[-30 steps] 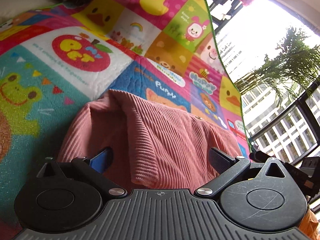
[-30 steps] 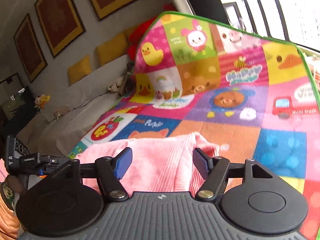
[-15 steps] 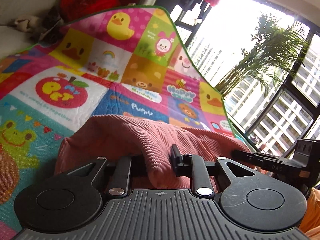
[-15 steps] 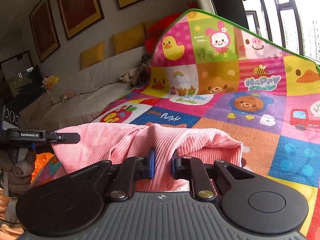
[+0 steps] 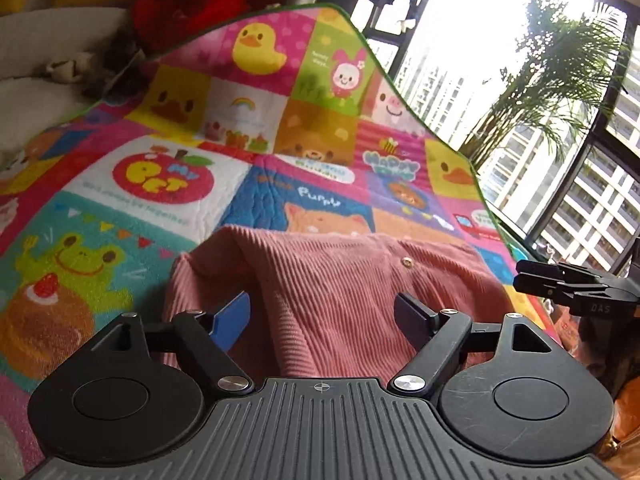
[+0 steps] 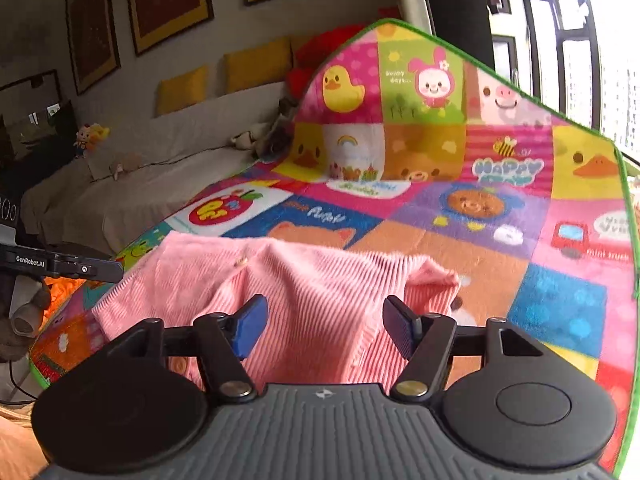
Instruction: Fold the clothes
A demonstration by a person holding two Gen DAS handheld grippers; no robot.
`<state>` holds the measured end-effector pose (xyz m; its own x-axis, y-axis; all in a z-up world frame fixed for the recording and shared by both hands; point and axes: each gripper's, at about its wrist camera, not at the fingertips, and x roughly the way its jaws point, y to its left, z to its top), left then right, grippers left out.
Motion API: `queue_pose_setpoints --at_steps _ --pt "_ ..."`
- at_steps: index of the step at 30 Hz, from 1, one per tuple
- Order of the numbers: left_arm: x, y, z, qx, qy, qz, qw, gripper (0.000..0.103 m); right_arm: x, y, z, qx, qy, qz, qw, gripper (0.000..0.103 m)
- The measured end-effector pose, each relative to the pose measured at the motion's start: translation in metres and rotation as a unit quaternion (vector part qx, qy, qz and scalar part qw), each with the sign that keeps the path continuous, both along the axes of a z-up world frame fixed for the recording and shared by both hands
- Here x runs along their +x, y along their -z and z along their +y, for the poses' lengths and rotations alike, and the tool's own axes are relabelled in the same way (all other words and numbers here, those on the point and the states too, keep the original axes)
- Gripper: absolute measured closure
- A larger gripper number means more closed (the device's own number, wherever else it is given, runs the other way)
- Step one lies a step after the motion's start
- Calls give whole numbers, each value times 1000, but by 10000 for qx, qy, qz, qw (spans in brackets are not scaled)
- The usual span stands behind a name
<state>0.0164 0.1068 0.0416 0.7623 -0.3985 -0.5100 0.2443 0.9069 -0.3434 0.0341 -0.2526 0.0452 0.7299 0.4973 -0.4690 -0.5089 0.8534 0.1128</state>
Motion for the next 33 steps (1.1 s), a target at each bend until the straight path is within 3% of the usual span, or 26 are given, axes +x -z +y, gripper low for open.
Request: queue_pose_setpoints --at_steps 5,9,13,15,18,21,26,30,33 --pt "22 9 -17 -188 122 180 9996 12 11 10 49 -898 -557 -389 9936 28" --pt "33 25 -24 -269 120 453 9985 12 13 36 92 -1577 -1133 -503 9797 28" --pt "32 20 -26 -299 113 355 9989 12 1 51 117 -1989 -1424 -897 9655 25" --pt "30 15 -28 -243 135 267 9993 12 -1 46 114 -1958 -1428 -918 9658 24" --pt "26 11 -36 -56 228 120 9997 11 -3 32 94 -1784 -1330 -944 9703 12" --pt "24 13 -49 56 537 57 9985 13 -1 17 64 -1560 -868 -1021 9786 0" --pt "29 28 -84 61 1222 183 9923 14 28 32 33 -1392 172 -495 9889 0" --pt "37 47 -104 416 1228 451 9905 13 38 55 31 -1380 344 -166 9897 0" --pt "35 49 -107 475 1227 451 9903 10 35 50 29 -1283 320 -172 9911 0"
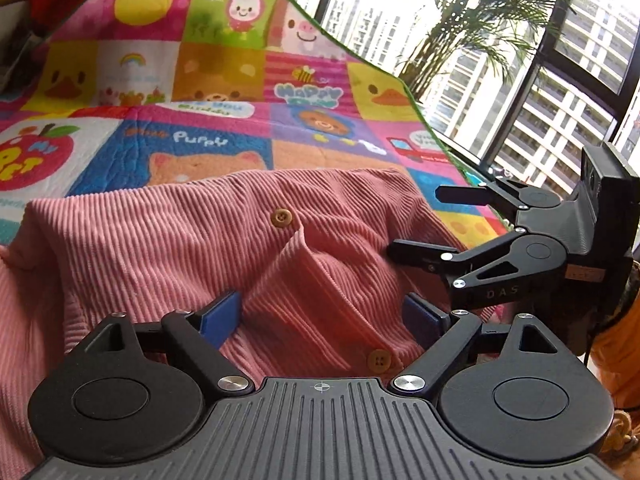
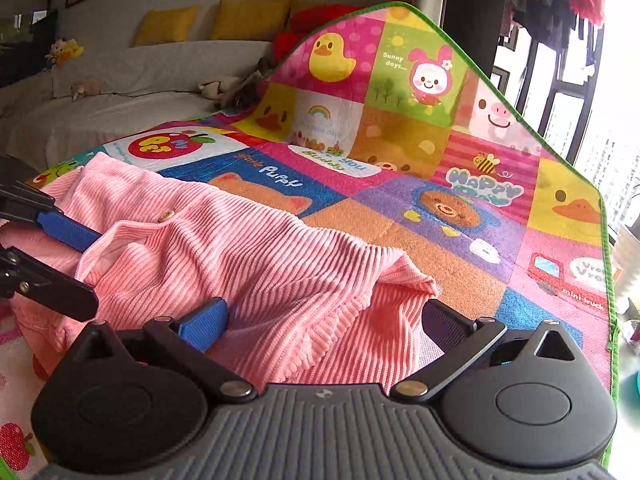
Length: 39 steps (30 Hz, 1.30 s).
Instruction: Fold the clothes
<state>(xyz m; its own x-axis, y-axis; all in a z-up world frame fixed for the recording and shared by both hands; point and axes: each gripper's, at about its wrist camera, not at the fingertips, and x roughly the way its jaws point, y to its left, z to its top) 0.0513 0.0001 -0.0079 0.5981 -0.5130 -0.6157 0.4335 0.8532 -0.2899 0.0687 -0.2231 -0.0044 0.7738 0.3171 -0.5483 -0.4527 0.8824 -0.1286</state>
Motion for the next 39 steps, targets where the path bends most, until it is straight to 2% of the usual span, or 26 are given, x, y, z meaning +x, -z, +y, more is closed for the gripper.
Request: queue_pose_setpoints --at_steps 3,5,7,8,10,12,14,16,19,22,25,27,29,33,36,39 --pt "-2 0 0 23 -10 -11 10000 9 1 -16 -6 605 -35 143 9981 0" --pt "-3 -1 0 21 -9 -16 10000 9 6 -25 -10 1164 -62 361 9925 0" --pt "-4 -2 0 13 -5 -18 10000 9 14 -26 -8 1349 -41 579 9892 0" --pt "-5 -3 0 8 4 -18 10000 9 17 -24 -4 1238 37 607 9904 0" --pt "-8 -5 4 -35 35 -40 10000 9 22 -11 6 695 284 618 9953 0" --pt "-12 -8 8 -85 69 -68 9999 9 25 3 10 481 330 836 9948 0" --pt "-14 -11 13 -177 95 -108 9997 9 29 12 6 696 343 1122 9906 0" --pt "-13 -14 15 -339 101 -114 9993 8 29 13 2 854 355 1176 9887 0" --pt "-13 -11 20 -592 169 -3 9981 8 28 12 2 844 332 1222 9883 0" --pt "-16 -7 14 -576 349 93 9977 7 30 5 -1 826 152 1305 9879 0" --pt "-19 -4 8 -529 515 131 9972 6 24 -17 -8 1163 249 971 9881 0" --pt "-19 -1 6 -541 585 166 9967 5 17 -34 -1 1195 66 734 9901 0" --pt "-21 -1 4 -555 654 180 9961 5 11 -42 17 971 -278 558 9933 0" --pt "-26 0 3 -468 822 222 9953 5 11 -30 57 460 -896 630 9929 0" --pt "-30 1 11 -422 775 248 9958 5 20 -8 68 168 -796 831 9932 0" --pt "-33 -6 23 -494 666 121 9965 5 15 -5 64 51 -697 714 9950 0"
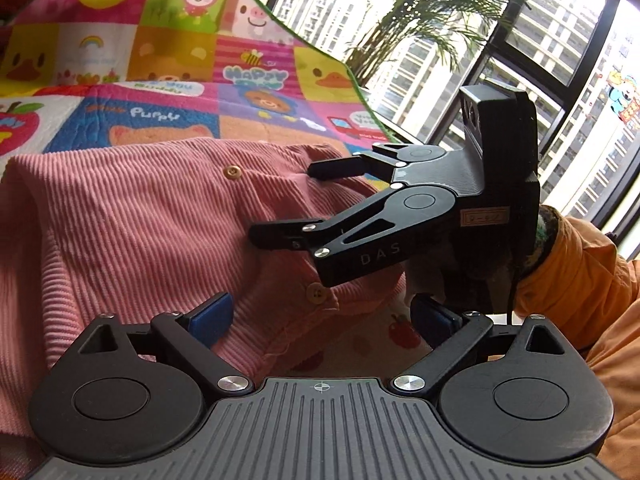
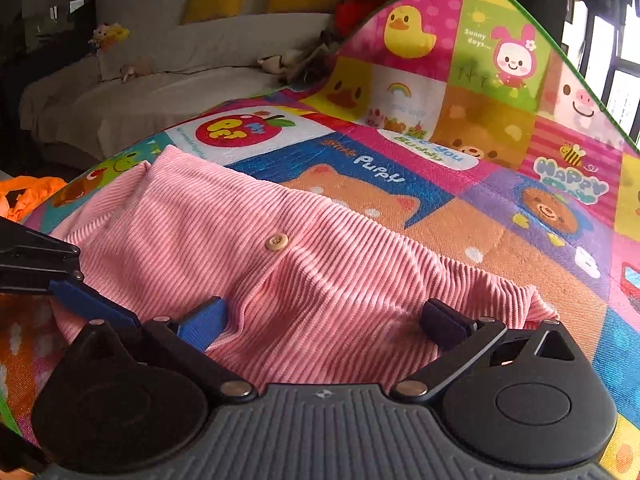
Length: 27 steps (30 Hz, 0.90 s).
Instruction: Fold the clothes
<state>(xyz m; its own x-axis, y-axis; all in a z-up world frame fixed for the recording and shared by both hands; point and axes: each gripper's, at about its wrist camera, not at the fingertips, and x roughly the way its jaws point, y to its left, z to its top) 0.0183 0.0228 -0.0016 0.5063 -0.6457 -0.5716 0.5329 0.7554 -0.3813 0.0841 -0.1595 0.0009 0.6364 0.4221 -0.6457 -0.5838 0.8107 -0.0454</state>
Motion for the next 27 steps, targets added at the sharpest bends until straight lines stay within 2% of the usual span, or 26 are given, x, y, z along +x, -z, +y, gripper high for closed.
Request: queue_pose_setpoints --at_steps 2,5,10,13,16,19,22,27 --pt "1 -8 9 -48 -192 -163 9997 4 -7 -7 -9 -3 106 -158 9998 0" --pt "13 -12 24 -168 -589 -200 9979 4 -14 -14 -30 131 363 -240 9990 0" --pt "35 2 38 -141 -1073 235 9939 4 -7 5 -54 79 914 71 9958 0" --pt "33 -4 44 -134 -1149 123 9932 4 -4 10 -62 201 1006 225 9945 0" --pt "34 -14 54 -185 -1310 -3 9912 4 -1 -2 -70 571 997 210 9932 0" --pt "48 -21 71 -414 -1568 23 9868 4 14 -15 -84 1331 1039 486 9844 0" --pt "72 -20 87 -709 -1782 234 9812 4 34 -22 -95 1979 1053 871 9707 0" --pt "115 -5 100 -1056 -1904 888 9720 3 72 -5 -87 1727 1191 1361 9682 0"
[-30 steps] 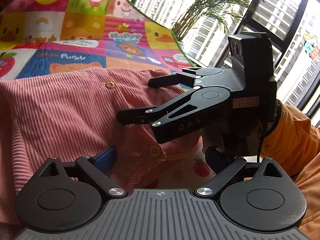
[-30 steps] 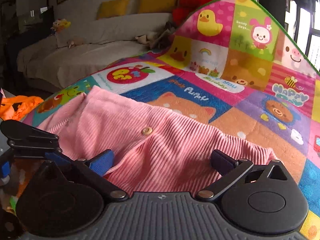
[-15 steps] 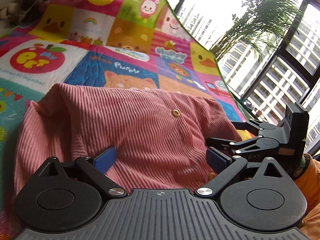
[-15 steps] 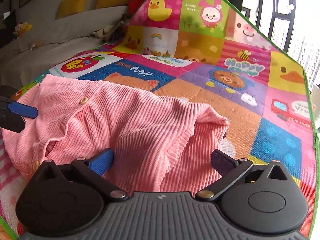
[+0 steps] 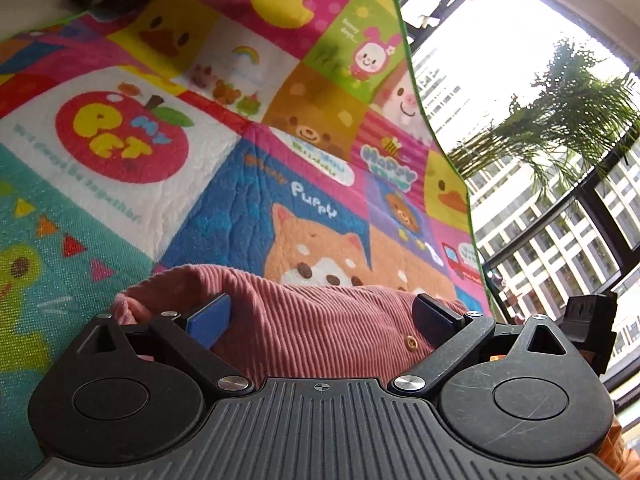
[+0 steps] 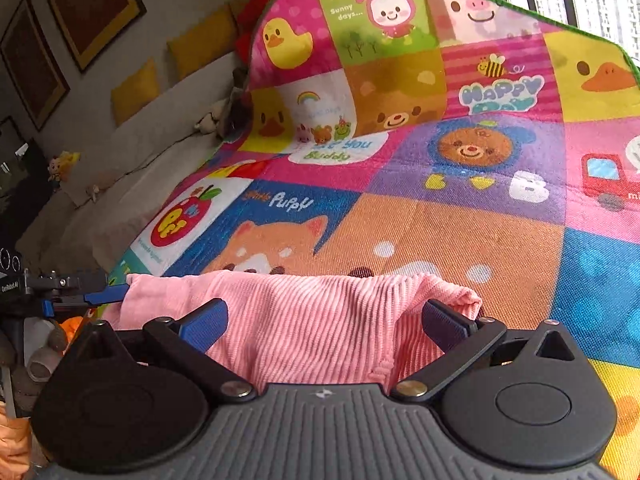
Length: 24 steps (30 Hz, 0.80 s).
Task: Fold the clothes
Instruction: 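Grasp the garment edge with the right tool and fold it over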
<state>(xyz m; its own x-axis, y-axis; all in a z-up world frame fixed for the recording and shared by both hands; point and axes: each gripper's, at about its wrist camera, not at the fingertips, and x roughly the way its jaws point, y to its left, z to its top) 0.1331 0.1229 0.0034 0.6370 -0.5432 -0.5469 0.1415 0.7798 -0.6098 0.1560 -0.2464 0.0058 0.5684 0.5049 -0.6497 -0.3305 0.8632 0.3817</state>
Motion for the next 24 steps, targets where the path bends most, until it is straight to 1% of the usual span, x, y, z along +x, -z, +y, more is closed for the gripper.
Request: queue_pose_setpoints --at_steps 1,2,4,6,9,12,13,15,18,21,24 --pt "8 4 2 -84 -1 127 9999 3 7 7 2 9 16 143 9999 0" --pt "13 5 3 -116 16 147 9998 3 13 12 3 34 10 224 9997 0" --pt "18 6 3 -83 13 45 10000 3 20 14 8 50 -61 105 9999 0" --pt "26 5 3 -14 -70 -71 9999 3 26 13 11 101 -49 -106 9999 0" --pt "46 -1 4 105 -294 -265 9992 3 38 9 16 185 18 -538 9984 0" --pt "62 -10 8 146 -550 -367 9977 3 51 -2 18 254 196 -990 9946 0" --pt "62 -14 9 157 -582 -409 9973 3 54 -6 17 192 288 -1100 9933 0" --pt "57 -23 12 186 -585 -518 9968 3 57 -13 15 -6 470 -1280 9907 0" --pt "35 -28 15 526 -543 -582 9954 3 47 -20 7 -371 467 -1527 9865 0" --pt "5 -17 19 796 -409 -352 9954 3 23 -19 10 -975 159 -1727 9800 0" --pt "-22 -3 25 882 -391 -99 9953 3 -3 -7 23 -1712 -278 -1748 9692 0"
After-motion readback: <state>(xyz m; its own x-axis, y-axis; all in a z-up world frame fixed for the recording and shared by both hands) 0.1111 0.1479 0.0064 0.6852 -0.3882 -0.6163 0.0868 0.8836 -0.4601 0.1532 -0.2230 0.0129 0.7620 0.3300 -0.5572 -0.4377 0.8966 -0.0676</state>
